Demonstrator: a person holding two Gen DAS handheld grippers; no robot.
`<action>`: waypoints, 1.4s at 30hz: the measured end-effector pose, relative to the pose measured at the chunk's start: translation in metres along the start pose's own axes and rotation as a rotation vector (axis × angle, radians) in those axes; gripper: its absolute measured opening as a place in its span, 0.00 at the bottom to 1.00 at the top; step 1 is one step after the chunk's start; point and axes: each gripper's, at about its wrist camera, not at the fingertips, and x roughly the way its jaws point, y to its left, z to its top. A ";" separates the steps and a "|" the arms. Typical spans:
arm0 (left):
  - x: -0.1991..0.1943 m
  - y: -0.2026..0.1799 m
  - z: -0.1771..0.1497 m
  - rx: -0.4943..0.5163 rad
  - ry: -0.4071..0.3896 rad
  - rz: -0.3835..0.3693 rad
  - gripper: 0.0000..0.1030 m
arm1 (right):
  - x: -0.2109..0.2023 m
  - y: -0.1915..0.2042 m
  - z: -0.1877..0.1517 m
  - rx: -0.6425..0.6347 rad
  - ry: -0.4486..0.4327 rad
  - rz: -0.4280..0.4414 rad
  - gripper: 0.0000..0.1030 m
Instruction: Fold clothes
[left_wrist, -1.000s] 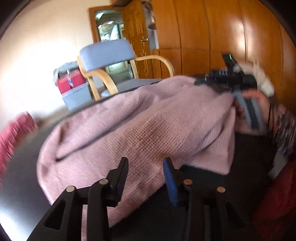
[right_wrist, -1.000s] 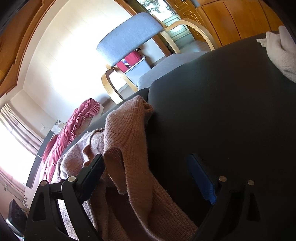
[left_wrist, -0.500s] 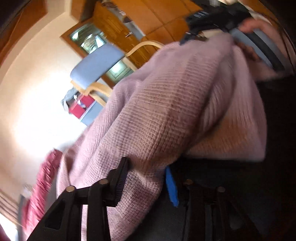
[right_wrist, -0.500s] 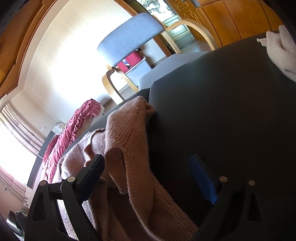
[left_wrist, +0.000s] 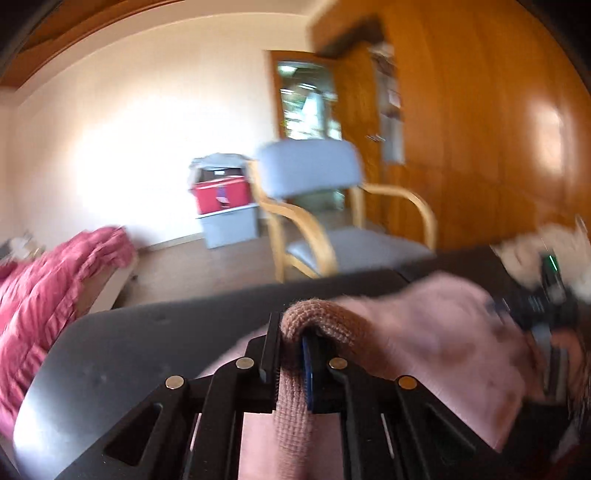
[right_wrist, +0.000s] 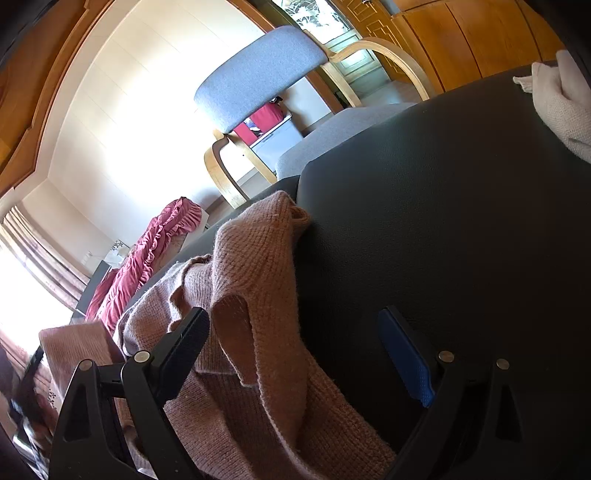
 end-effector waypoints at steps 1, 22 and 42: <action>0.005 0.016 0.005 -0.027 -0.008 0.036 0.08 | 0.000 0.000 0.000 0.000 0.000 0.000 0.92; 0.089 0.239 -0.143 -0.527 0.445 0.434 0.26 | 0.003 0.006 0.002 -0.027 0.012 -0.020 0.96; -0.029 0.187 -0.137 -0.176 0.255 0.420 0.27 | -0.059 0.029 -0.002 -0.221 -0.022 -0.034 0.96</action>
